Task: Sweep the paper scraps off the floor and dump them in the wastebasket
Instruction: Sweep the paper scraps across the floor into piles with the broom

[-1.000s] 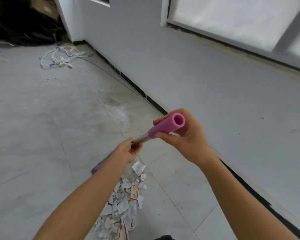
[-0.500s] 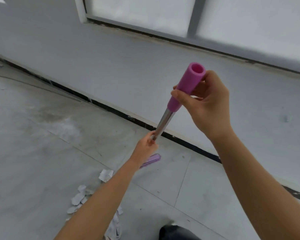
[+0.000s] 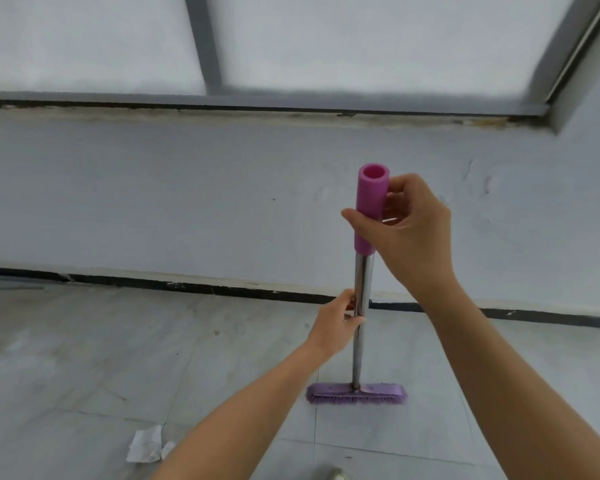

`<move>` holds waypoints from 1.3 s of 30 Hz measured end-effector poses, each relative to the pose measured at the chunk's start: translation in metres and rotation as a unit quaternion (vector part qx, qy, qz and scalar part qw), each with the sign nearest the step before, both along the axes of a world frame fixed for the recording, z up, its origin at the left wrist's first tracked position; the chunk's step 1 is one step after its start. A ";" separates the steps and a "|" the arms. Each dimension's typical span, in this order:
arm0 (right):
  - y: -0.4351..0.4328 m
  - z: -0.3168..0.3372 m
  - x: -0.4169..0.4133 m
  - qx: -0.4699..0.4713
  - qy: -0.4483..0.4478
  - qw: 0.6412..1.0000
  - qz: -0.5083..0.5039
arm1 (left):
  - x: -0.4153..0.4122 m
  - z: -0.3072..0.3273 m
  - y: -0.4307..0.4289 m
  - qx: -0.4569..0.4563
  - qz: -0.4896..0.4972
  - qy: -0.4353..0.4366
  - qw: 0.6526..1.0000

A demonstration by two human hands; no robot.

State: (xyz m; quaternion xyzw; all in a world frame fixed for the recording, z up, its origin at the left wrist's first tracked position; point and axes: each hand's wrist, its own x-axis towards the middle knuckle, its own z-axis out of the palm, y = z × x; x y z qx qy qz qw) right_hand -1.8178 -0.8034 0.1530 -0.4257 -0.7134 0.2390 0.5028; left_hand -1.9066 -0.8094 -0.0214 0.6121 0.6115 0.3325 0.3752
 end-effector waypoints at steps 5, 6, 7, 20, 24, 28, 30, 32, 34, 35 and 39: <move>0.047 -0.007 0.089 -0.005 -0.046 0.995 -0.091 | 0.080 -0.001 0.068 -0.022 -0.091 0.000 0.996; 0.055 -0.009 0.109 -0.015 -0.037 0.993 -0.111 | 0.098 -0.001 0.080 -0.019 -0.108 0.001 0.994; 0.062 -0.011 0.128 -0.031 -0.015 0.991 -0.128 | 0.117 0.001 0.091 -0.013 -0.125 0.003 0.992; 0.158 -0.049 0.299 -0.122 0.089 0.922 -0.355 | 0.307 0.008 0.229 0.020 -0.361 -0.044 0.931; 0.190 -0.042 0.342 -0.119 0.096 0.890 -0.429 | 0.363 0.010 0.272 -0.012 -0.447 -0.063 0.892; 0.202 -0.035 0.395 -0.101 0.116 0.843 -0.516 | 0.437 0.008 0.298 -0.021 -0.521 -0.079 0.850; 0.202 -0.036 0.424 -0.101 0.122 0.816 -0.555 | 0.473 0.008 0.301 -0.028 -0.547 -0.083 0.832; 0.201 -0.036 0.456 -0.095 0.129 0.796 -0.584 | 0.512 0.007 0.302 -0.030 -0.574 -0.084 0.814; 0.198 -0.039 0.493 -0.079 0.131 0.782 -0.604 | 0.556 0.003 0.302 -0.026 -0.593 -0.087 0.800; 0.196 -0.039 0.512 -0.070 0.130 0.778 -0.611 | 0.579 0.002 0.302 -0.023 -0.600 -0.087 0.795; 0.192 -0.042 0.597 -0.044 0.112 0.774 -0.622 | 0.669 0.003 0.302 -0.008 -0.623 -0.089 0.777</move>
